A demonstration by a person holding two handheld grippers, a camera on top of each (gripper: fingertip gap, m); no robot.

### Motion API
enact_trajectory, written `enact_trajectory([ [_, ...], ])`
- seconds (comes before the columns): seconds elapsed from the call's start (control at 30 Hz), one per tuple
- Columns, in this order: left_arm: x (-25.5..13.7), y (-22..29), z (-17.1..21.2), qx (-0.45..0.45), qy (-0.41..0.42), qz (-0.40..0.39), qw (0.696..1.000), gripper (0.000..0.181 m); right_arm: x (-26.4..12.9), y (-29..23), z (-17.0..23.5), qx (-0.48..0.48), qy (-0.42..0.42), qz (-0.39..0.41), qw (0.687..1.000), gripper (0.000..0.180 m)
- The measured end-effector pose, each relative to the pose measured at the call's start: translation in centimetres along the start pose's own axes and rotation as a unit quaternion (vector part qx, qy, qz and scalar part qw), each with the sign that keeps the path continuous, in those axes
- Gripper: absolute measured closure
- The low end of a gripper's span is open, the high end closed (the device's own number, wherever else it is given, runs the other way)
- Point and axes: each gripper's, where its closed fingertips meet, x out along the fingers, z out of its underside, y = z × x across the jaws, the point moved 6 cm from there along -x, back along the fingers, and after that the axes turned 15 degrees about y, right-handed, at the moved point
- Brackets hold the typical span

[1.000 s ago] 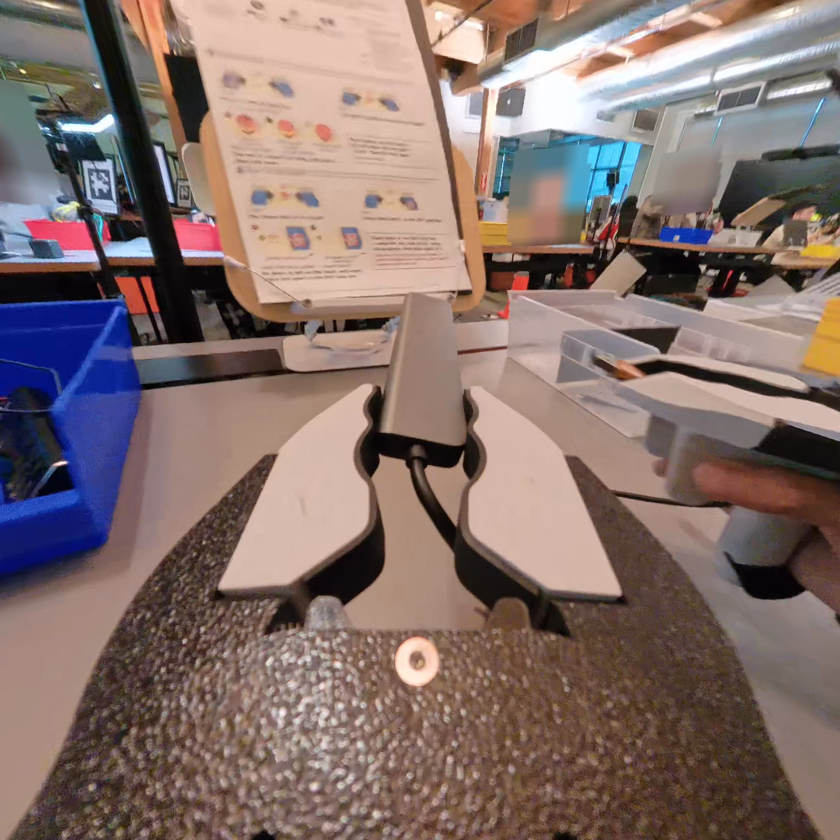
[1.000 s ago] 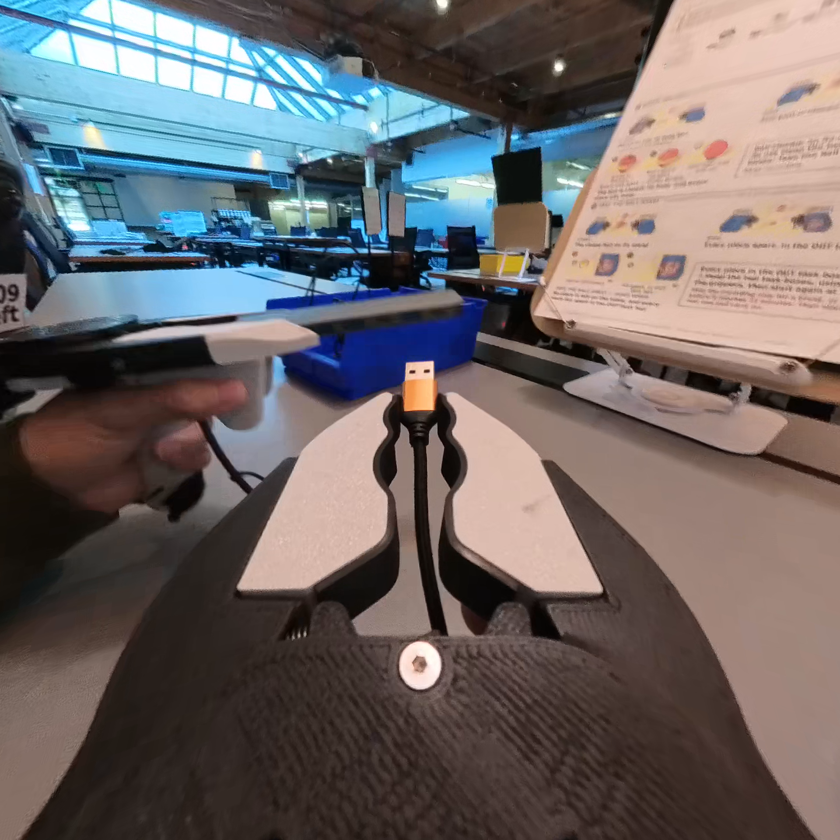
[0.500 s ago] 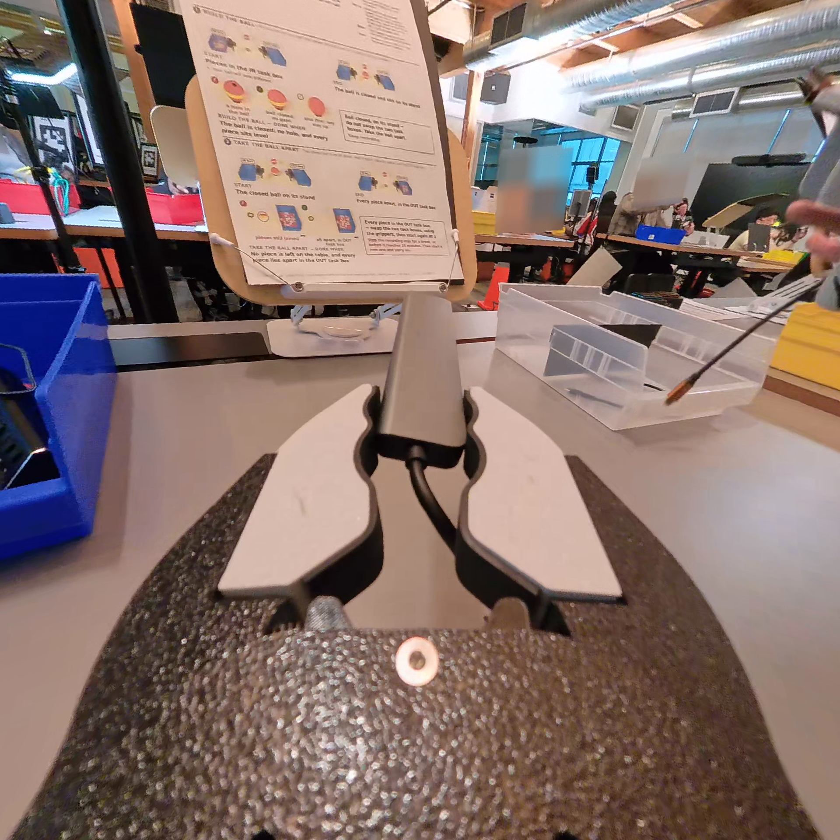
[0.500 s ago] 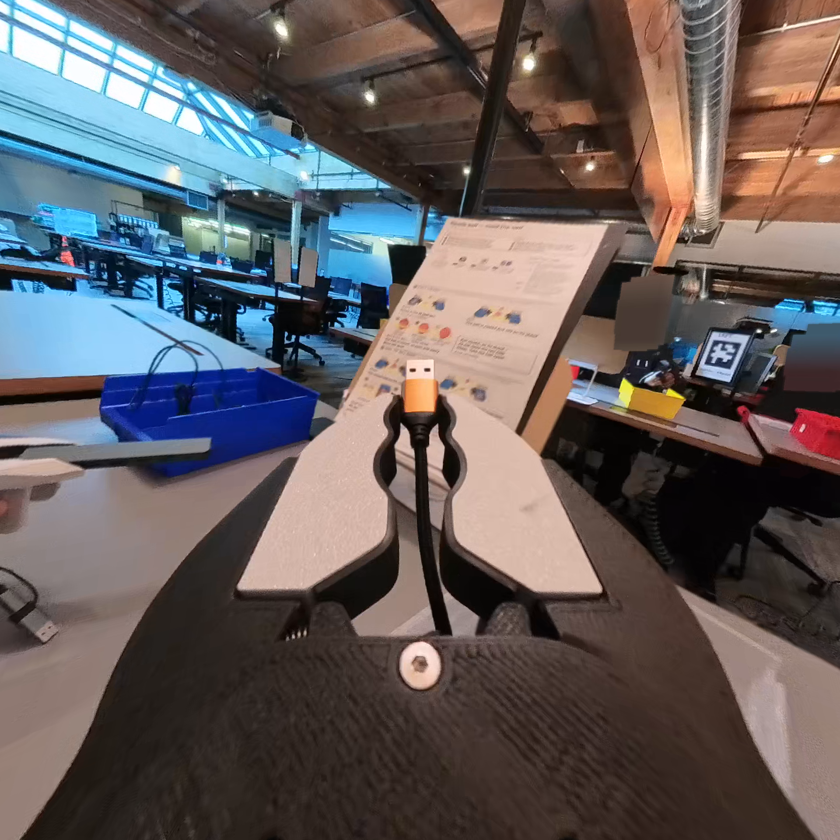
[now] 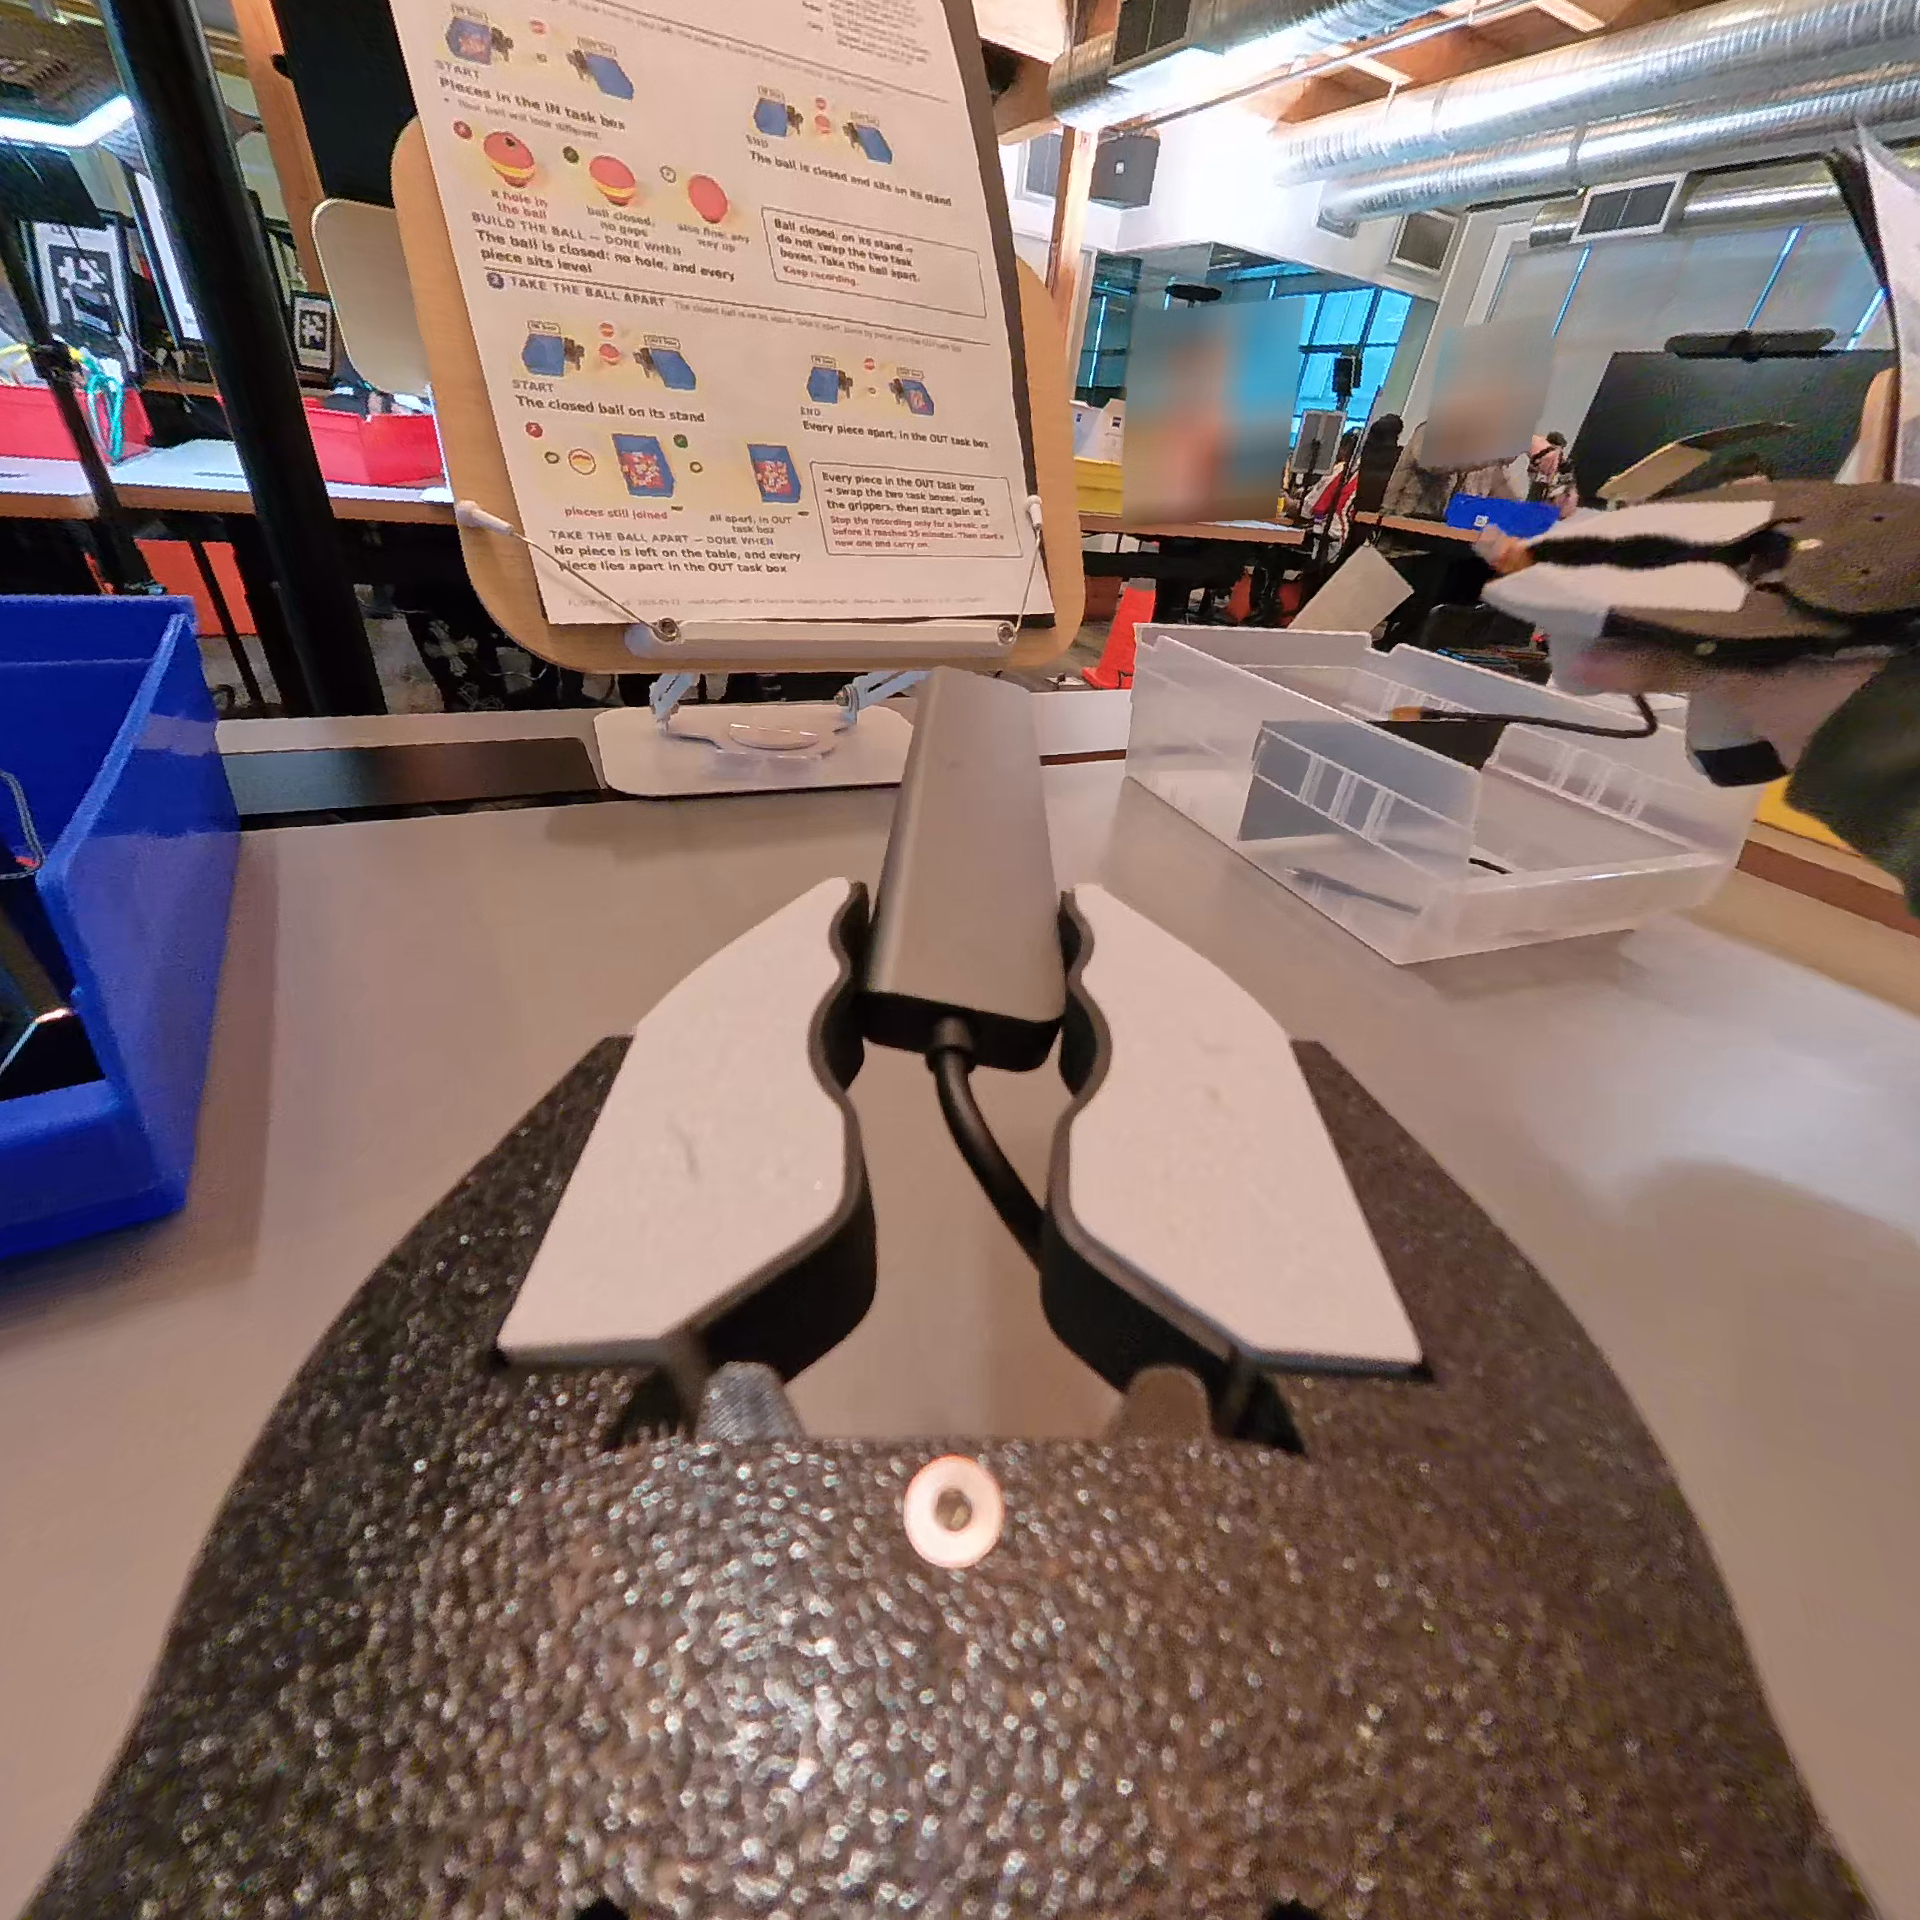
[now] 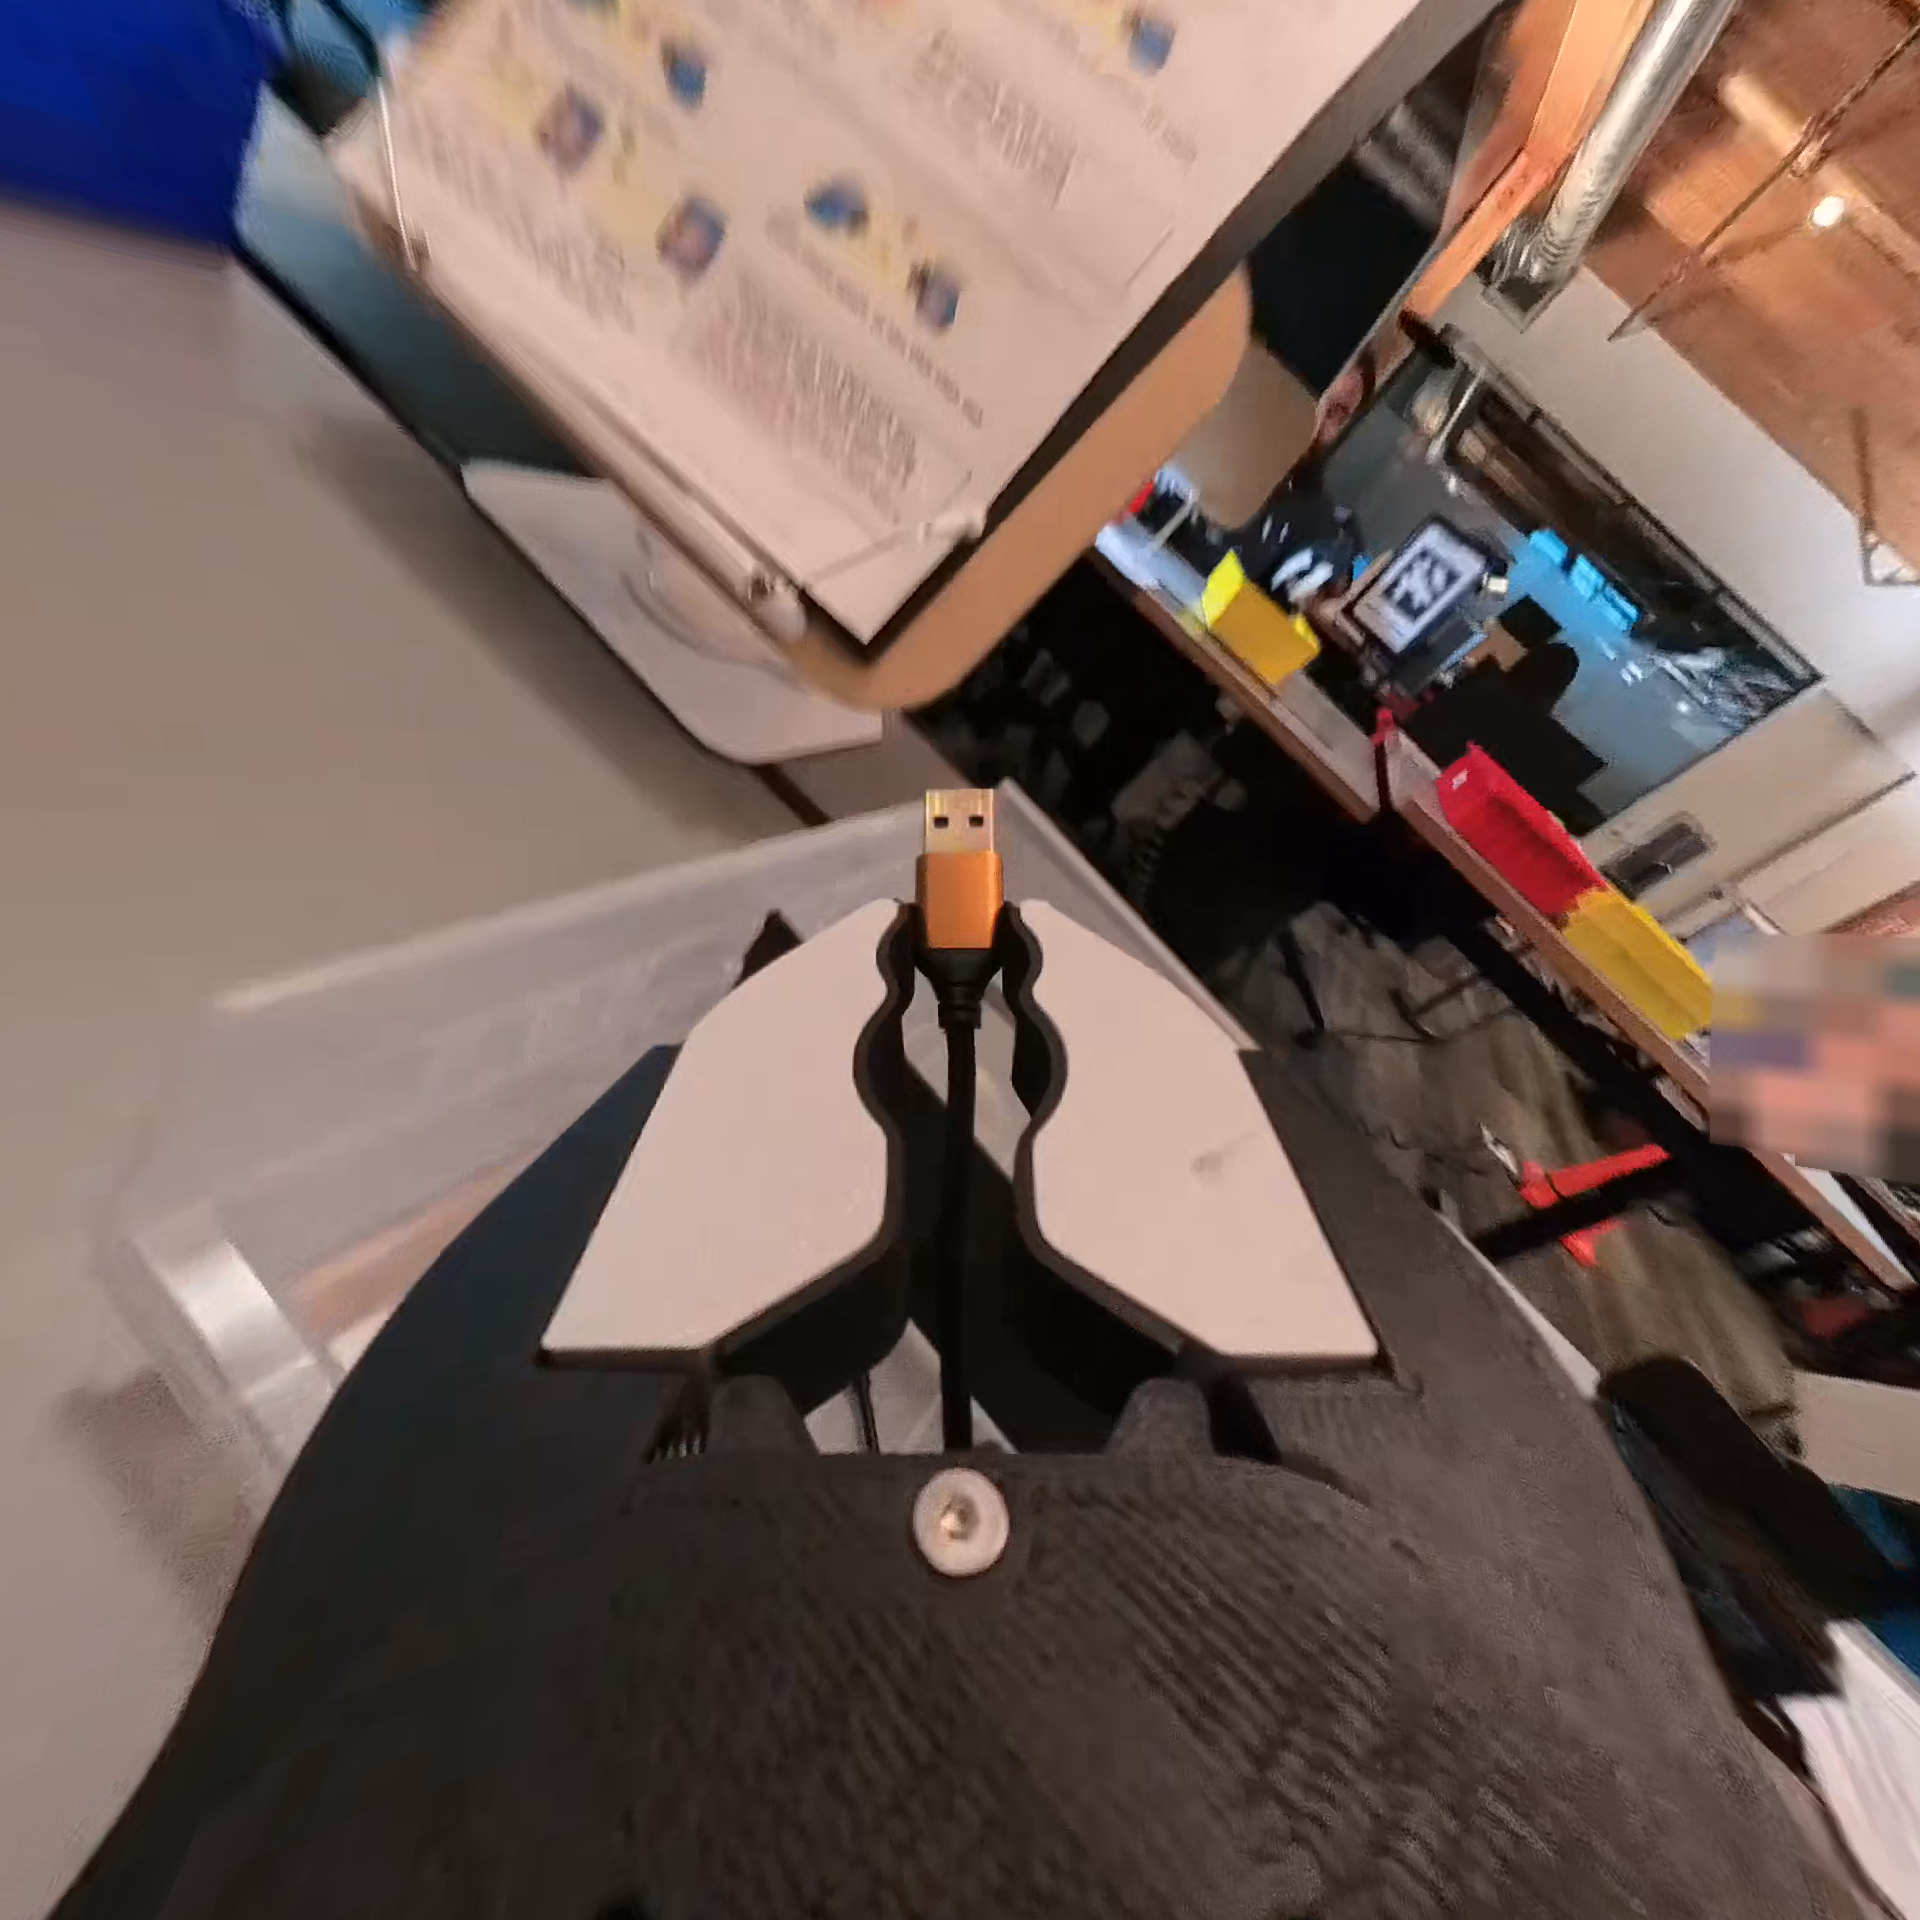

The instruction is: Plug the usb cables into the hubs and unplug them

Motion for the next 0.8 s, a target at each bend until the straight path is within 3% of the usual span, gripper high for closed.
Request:
enact_trajectory([
  [0.1,0.1,0.2,0.2,-0.001,-0.003,0.003,1.000,0.147,0.8,-2.3,2.2,-0.017,-0.084,-0.072,0.994,0.164],
  [0.2,0.1,0.2,0.5,-0.004,-0.006,0.002,1.000,0.147,1.1,-3.1,4.2,-0.043,-0.155,-0.092,0.983,0.156],
  [0.33,0.2,0.2,0.4,-0.004,-0.005,0.002,1.000,0.147,0.7,-3.6,5.2,0.006,-0.175,-0.134,0.975,0.138],
  [0.5,0.2,0.1,0.4,-0.008,-0.004,0.001,1.000,0.147,-0.9,-0.7,2.5,0.044,-0.125,-0.082,0.988,0.101],
  [0.63,0.2,0.2,0.3,-0.009,-0.006,0.013,1.000,0.147,-2.8,-0.9,-5.1,0.122,0.019,-0.021,0.992,0.097],
  [0.73,0.3,0.9,-0.1,-0.035,-0.008,0.070,0.997,0.147,-2.6,-7.9,-9.7,0.162,0.129,-0.166,0.964,0.096],
  [0.8,0.0,1.7,-1.0,-0.064,-0.006,0.153,0.986,0.147,-1.8,-12.5,-11.3,0.234,0.174,-0.277,0.916,0.092],
])
